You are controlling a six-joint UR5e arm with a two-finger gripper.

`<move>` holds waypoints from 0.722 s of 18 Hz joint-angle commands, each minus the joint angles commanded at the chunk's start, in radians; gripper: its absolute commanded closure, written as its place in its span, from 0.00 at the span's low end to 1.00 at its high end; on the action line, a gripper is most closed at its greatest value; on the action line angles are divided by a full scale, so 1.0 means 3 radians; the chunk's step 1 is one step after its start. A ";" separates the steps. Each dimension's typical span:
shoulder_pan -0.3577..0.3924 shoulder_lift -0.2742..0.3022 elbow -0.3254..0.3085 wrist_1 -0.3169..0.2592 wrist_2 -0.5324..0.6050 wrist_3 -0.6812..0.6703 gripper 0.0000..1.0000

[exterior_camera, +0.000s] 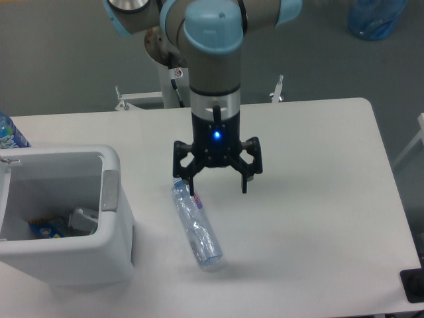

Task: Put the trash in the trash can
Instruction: 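Move the open gripper back over the clear water bottle, then lower the gripper around the bottle's cap end and close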

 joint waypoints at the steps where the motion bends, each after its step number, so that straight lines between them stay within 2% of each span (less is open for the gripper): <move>1: 0.0000 -0.0046 0.0000 0.0015 0.0010 -0.0042 0.00; 7: -0.0005 -0.0322 -0.0015 0.0133 0.0020 -0.0073 0.00; 13: -0.0031 -0.0624 0.0010 0.0169 0.0005 -0.0175 0.00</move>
